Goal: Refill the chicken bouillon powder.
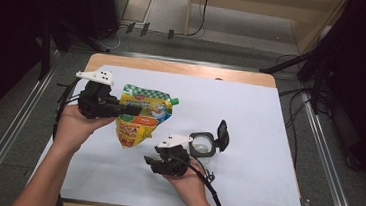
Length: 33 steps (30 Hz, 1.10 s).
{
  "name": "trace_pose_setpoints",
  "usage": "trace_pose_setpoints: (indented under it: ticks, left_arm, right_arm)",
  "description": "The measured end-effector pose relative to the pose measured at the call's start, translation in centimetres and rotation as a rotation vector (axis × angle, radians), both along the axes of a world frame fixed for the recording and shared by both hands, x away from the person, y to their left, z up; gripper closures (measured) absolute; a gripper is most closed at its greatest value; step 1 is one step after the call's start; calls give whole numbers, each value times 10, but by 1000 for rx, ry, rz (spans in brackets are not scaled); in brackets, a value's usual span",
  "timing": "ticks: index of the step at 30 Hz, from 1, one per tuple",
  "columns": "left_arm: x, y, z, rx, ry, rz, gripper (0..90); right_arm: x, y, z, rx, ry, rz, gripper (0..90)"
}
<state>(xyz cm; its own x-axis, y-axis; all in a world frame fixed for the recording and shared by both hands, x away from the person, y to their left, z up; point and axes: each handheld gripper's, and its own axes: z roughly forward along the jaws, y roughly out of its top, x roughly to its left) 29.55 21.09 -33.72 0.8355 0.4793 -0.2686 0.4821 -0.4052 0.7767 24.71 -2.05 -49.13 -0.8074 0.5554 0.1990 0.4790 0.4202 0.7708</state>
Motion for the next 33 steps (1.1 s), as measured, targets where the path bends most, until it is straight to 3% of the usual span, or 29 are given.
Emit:
trace_pose_setpoints:
  ticks: [5,7,8,13,16,21,26,33]
  left_arm:
    - [-4,-3,3,-19,11,-17,900]
    - [-5,-6,4,-23,15,-27,900]
    - [-6,-8,4,-22,14,-41,900]
    - [-8,-12,6,-22,24,-54,900]
    - [-11,-15,7,-47,36,-70,900]
    - [-11,-18,7,-67,47,-88,900]
    - [-11,-23,3,-84,71,-102,900]
    - [-9,-25,-1,-112,118,-98,900]
  right_arm:
    - [4,2,-5,-4,-7,-30,564]
    - [5,1,-7,-3,-9,-46,604]
    - [6,0,-8,5,-14,-66,669]
    - [5,-1,-13,-1,-39,-90,760]
    - [4,-5,-17,29,-30,-116,795]
    - [5,-8,-21,57,-36,-144,823]
    - [2,-9,-21,69,-78,-164,827]
    - [-3,-5,-18,84,-127,-154,766]
